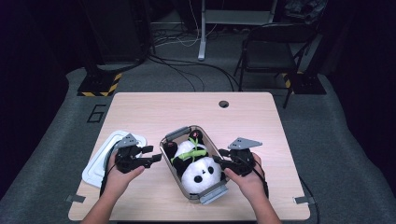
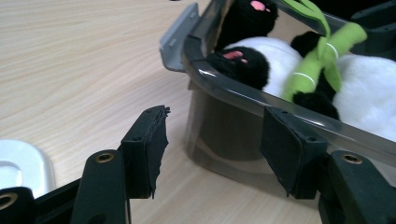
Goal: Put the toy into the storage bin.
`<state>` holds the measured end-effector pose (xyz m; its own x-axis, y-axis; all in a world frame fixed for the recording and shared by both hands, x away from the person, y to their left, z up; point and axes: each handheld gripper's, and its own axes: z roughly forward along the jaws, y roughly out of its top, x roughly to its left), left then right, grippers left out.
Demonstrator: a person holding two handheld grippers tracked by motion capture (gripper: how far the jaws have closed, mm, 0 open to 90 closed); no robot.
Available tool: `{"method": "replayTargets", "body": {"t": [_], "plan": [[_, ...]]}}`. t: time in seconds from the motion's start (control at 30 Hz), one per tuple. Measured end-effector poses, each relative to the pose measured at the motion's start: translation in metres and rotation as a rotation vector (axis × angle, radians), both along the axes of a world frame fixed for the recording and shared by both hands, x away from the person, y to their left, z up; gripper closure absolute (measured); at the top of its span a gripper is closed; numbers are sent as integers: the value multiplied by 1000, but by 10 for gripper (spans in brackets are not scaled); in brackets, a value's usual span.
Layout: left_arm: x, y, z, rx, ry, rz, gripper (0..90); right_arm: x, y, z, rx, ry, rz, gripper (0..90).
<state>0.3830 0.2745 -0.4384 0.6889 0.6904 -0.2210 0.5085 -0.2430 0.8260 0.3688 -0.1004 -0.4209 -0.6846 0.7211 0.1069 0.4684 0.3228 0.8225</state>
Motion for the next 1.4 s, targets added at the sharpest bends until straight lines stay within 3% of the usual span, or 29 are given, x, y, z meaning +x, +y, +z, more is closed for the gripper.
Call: {"method": "replayTargets", "body": {"t": [0.17, 0.4, 0.57, 0.8, 0.97, 1.1, 1.2, 1.4], "plan": [[-5, -1, 2, 0, -4, -19, 405, -3, 1, 1, -13, -12, -7, 604], [-3, -3, 1, -33, -1, -35, 403, -5, 2, 0, -8, -11, -10, 603], [3, -2, 0, -50, -2, -10, 412, -7, 5, 1, 2, -18, -5, 594], [16, 4, 0, -29, -20, 38, 444, -11, 14, 0, 20, -19, 16, 590], [23, 9, -2, -51, -6, 70, 453, -13, 22, -2, 32, -22, 20, 578], [28, 11, -3, -50, -16, 80, 464, -14, 27, -2, 51, -22, 19, 567], [35, 12, -5, -48, -2, 90, 465, -14, 30, -2, 70, -20, 19, 568], [41, 16, -5, -51, 8, 98, 474, -15, 38, -3, 63, -41, 20, 544]]}}
